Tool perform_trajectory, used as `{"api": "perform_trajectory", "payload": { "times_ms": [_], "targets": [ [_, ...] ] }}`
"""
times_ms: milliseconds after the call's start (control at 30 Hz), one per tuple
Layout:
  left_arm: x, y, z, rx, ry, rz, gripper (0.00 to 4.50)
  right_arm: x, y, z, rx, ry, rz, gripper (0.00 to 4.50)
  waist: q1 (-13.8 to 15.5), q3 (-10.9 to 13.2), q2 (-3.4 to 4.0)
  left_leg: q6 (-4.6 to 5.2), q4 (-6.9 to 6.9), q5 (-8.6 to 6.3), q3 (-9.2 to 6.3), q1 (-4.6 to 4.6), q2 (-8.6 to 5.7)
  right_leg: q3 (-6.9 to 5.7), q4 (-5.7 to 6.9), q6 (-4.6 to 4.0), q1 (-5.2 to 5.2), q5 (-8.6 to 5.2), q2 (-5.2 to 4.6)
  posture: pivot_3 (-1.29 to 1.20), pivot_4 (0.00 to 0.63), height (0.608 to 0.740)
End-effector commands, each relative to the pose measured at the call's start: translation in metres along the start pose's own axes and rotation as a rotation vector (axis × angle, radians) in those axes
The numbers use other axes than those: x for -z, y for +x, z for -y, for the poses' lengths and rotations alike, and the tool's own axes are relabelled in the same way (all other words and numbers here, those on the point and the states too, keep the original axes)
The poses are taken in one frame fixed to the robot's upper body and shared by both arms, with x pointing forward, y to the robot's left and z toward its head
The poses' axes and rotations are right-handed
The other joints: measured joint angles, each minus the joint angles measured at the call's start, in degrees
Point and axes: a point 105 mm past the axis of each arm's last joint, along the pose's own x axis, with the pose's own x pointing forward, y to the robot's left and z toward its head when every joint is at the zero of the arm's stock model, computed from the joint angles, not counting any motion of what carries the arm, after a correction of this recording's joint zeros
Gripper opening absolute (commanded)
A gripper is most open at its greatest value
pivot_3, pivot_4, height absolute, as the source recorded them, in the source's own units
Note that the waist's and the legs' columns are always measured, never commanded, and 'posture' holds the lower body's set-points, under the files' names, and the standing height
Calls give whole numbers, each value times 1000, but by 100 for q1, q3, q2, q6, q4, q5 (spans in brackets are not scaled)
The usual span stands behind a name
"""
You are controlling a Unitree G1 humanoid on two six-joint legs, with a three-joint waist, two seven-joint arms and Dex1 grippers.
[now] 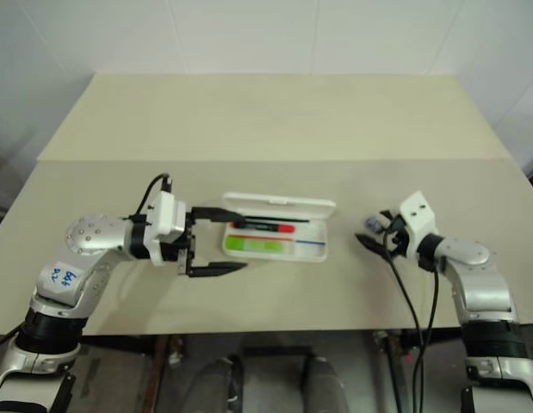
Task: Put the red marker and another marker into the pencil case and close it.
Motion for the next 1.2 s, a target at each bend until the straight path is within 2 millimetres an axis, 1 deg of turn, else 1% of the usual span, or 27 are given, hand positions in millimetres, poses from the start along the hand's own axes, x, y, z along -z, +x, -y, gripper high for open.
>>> {"api": "perform_trajectory", "payload": {
  "times_ms": [33, 167, 300, 467, 567, 733, 767, 900, 1033, 1200],
  "targets": [
    [-8, -2, 0, -4, 50, 3, 4396, -4, 4, 3, 16, -3, 18, 4475, 2, 0, 0, 0, 1, 0, 0, 1, 0, 0, 0, 0, 1, 0, 0, 0, 150, 740],
    [-9, -3, 0, -7, 52, 0, 4396, 4, 4, 11, 51, 14, -1, 4475, 1, 0, 0, 0, 3, 0, 0, 1, 0, 0, 0, 0, 2, 1, 0, 0, 150, 740],
    [-8, -4, 0, -14, 56, -6, 4396, 16, -2, 20, 73, 24, -38, 4475, 0, 0, 0, 0, 3, 0, 0, 1, 0, 0, 0, 1, 2, 1, 0, 0, 150, 740],
    [-8, -5, -1, -18, 58, -7, 4396, 19, -3, 23, 83, 27, -40, 4475, 6, 0, 0, 0, 14, 0, 0, 3, 0, 0, -1, 3, 11, 2, 0, 0, 150, 740],
    [-9, -5, -1, -20, 63, -6, 4396, 23, -4, 21, 75, 39, -49, 3856, 8, 0, 0, 2, 23, -1, -1, 2, 0, 0, -3, -2, 16, 2, -1, 0, 150, 740],
    [-9, -8, -3, -26, 70, -12, 4396, 24, -5, 20, 69, 47, -52, 2136, 6, 0, 0, 2, 32, -2, -1, 1, 0, 0, -7, -11, 19, 4, -2, 0, 150, 740],
    [-9, -8, -4, -27, 70, -13, 4396, 24, -6, 21, 69, 49, -53, 1735, 4, 0, 0, 2, 34, -2, -1, 0, 0, 1, -7, -12, 19, 5, -2, 0, 150, 740],
    [-9, -9, -4, -27, 71, -15, 4396, 26, -7, 21, 65, 57, -65, 396, 5, 0, 0, -1, 35, -4, -1, 0, 0, 1, -9, -17, 20, 5, -3, 0, 150, 740],
    [-7, -9, -4, -24, 73, -18, 4396, 23, -7, 19, 59, 44, -69, 375, 9, 0, 0, -1, 35, -4, -1, -1, 0, 1, -10, -17, 21, 5, -3, 0, 150, 740],
    [-3, -11, -1, -10, 81, -33, 4396, 8, -11, 16, 23, -5, -57, 375, 9, 0, 0, 2, 30, -3, 0, -5, 0, 1, -17, -16, 17, 5, -3, 0, 150, 740]
  ]
}}
